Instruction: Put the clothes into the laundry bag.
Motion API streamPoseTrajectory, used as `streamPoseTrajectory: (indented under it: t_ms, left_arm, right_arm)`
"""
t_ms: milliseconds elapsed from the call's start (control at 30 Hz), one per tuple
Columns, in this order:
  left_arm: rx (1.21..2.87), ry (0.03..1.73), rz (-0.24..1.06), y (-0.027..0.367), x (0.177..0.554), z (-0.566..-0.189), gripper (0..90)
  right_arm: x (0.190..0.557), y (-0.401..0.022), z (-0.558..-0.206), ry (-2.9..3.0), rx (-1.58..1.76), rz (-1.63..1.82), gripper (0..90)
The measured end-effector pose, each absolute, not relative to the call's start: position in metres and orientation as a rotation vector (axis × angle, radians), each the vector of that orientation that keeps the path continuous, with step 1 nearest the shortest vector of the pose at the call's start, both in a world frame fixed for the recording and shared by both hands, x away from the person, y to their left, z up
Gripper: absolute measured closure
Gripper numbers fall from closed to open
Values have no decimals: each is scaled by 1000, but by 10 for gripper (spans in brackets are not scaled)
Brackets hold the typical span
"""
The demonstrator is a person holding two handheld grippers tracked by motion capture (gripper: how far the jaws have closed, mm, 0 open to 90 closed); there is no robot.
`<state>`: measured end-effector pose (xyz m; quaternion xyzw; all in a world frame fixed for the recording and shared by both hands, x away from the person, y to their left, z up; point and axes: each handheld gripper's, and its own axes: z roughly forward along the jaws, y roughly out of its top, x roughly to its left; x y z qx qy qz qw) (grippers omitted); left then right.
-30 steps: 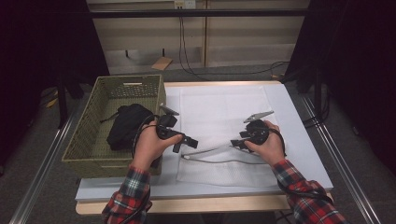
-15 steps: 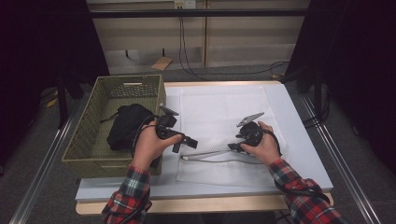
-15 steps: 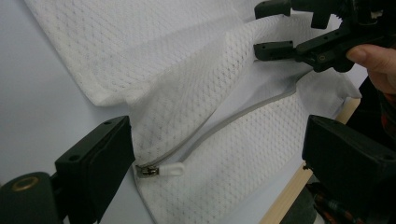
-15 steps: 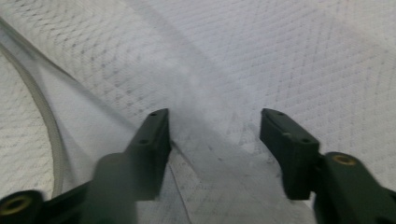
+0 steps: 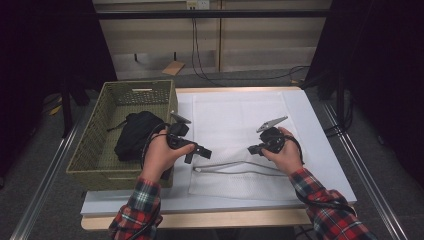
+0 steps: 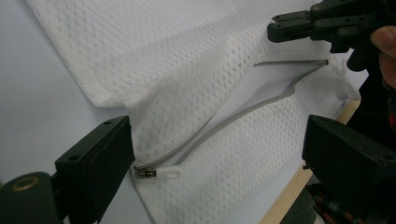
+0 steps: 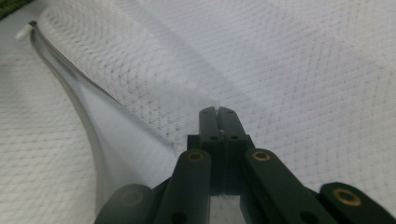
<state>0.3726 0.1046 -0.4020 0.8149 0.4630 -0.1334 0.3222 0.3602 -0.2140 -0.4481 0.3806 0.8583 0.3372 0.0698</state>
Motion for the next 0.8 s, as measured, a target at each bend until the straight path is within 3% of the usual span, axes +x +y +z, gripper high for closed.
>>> streamPoseTrajectory:
  t_ms: [800]
  left_arm:
    - [2141, 1203, -345, 104, 372, -402, 88]
  right_arm:
    - [381, -226, -402, 2570, 1212, 1173, 900]
